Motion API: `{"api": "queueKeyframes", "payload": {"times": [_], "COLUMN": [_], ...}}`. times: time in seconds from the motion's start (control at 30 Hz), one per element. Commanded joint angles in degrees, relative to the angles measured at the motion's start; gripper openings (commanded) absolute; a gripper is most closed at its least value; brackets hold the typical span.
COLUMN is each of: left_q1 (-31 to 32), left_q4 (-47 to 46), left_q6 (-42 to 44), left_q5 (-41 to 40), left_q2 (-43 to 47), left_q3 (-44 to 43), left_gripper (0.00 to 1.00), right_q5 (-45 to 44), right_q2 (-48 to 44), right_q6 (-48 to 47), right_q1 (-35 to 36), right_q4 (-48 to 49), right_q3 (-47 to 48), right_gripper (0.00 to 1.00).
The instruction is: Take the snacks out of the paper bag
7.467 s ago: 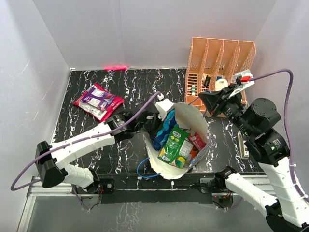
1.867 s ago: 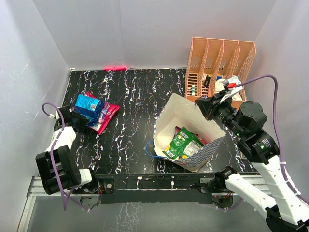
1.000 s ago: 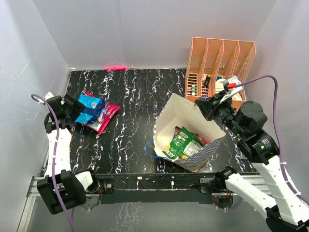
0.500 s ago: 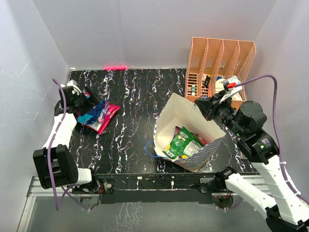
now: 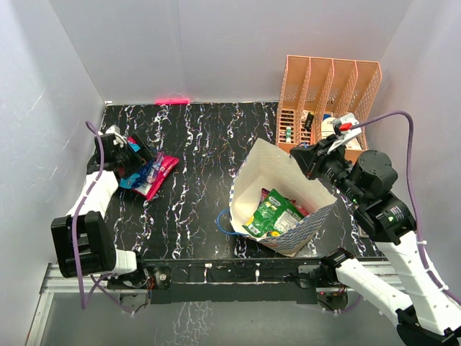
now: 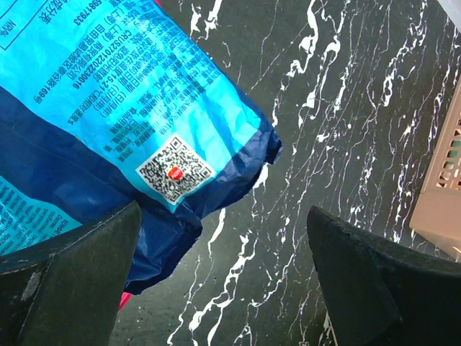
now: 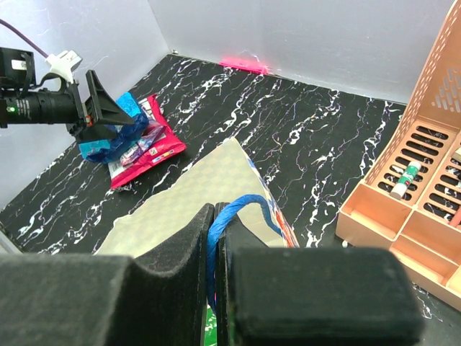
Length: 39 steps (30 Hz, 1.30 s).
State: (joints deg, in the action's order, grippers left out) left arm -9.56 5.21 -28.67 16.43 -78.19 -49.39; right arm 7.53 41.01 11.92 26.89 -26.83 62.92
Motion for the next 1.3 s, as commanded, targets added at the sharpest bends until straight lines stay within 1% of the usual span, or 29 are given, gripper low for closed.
{"api": "queueKeyframes", "payload": {"times": [0.0, 0.07, 0.13, 0.2, 0.3, 0.37, 0.43, 0.47, 0.53, 0.57, 0.63, 0.7, 0.77, 0.8, 0.87, 0.93, 1.0, 1.03, 1.07, 1.17, 1.27], "left_q1": [2.01, 4.39, 7.75, 11.53, 18.84, 22.66, 25.02, 25.71, 26.65, 26.84, 27.11, 27.26, 27.23, 27.30, 27.44, 27.40, 27.45, 27.45, 27.41, 27.47, 27.48], "left_q4": [7.00, 8.89, 9.87, 9.74, 8.33, 7.69, 7.32, 7.23, 7.56, 7.88, 8.21, 7.93, 7.37, 7.42, 7.32, 7.45, 9.23, 10.55, 11.87, 15.20, 17.30], "left_q6": [1.48, 1.23, 0.36, -0.93, -2.58, -3.22, -3.61, -3.74, -3.89, -3.87, -3.96, -4.37, -4.99, -5.34, -6.37, -6.98, -6.76, -6.24, -5.60, -2.89, -1.13], "left_q5": [-2.34, -2.84, -2.38, -0.19, 4.15, 4.95, 5.63, 6.13, 6.85, 7.13, 7.62, 8.92, 10.29, 10.81, 12.23, 13.19, 13.12, 12.84, 12.45, 11.77, 11.25], "left_q2": [3.78, 5.21, 6.79, 8.05, 9.43, 10.65, 11.93, 12.45, 13.53, 14.11, 16.20, 18.31, 20.46, 21.37, 22.87, 23.98, 24.50, 24.56, 24.61, 24.29, 23.73], "left_q3": [-6.10, -9.42, -11.47, -12.75, -14.14, -14.59, -14.47, -14.24, -13.90, -13.63, -12.62, -10.87, -8.64, -7.55, -5.24, -3.12, -2.33, -2.60, -3.16, -5.90, -8.03], "left_gripper": [0.98, 0.98, 0.98, 0.98, 0.98, 0.98, 0.98, 0.98, 0.98, 0.98, 0.98, 0.98, 0.98, 0.98, 0.98, 0.98, 0.98, 0.98, 0.98, 0.98, 0.98], "right_q5": [0.40, 1.36, 5.10, 13.13, 30.34, 40.45, 46.42, 49.15, 52.93, 53.31, 53.88, 56.79, 58.65, 57.90, 51.79, 41.54, 29.48, 23.44, 17.48, 2.50, -8.61], "right_q2": [0.09, 0.05, -0.05, 0.00, 0.62, 1.56, 2.76, 3.22, 3.77, 3.87, 4.05, 4.79, 6.87, 8.20, 10.55, 12.41, 13.74, 13.94, 13.93, 11.91, 8.26], "right_q6": [0.01, -0.11, -0.58, -1.41, -0.79, 3.18, 9.04, 13.11, 24.45, 27.70, 28.40, 27.39, 29.91, 31.25, 30.88, 25.53, 20.74, 18.50, 16.39, 12.12, 8.94], "right_q1": [0.08, 0.06, 0.06, 0.04, 0.08, 0.07, 0.08, 0.09, 0.16, 0.16, 0.33, 0.50, 2.33, 4.15, 10.12, 13.59, 14.00, 13.98, 14.03, 13.99, 14.03], "right_q4": [2.36, 2.47, 3.08, 4.25, 7.55, 11.27, 15.87, 19.96, 30.98, 35.39, 37.46, 37.62, 39.99, 41.70, 42.64, 35.02, 23.32, 15.27, 10.51, 3.08, 0.66], "right_q3": [1.95, 1.75, 1.44, 1.41, 1.34, -0.20, -2.78, -4.64, -9.28, -10.97, -11.68, -11.78, -12.76, -12.95, -12.56, -8.88, -2.96, 0.22, 3.48, 10.14, 12.40], "right_gripper": [0.08, 0.08, 0.08, 0.08, 0.08, 0.08, 0.08, 0.08, 0.08, 0.07, 0.08, 0.08, 0.07, 0.07, 0.07, 0.07, 0.07, 0.07, 0.07, 0.07, 0.07]}}
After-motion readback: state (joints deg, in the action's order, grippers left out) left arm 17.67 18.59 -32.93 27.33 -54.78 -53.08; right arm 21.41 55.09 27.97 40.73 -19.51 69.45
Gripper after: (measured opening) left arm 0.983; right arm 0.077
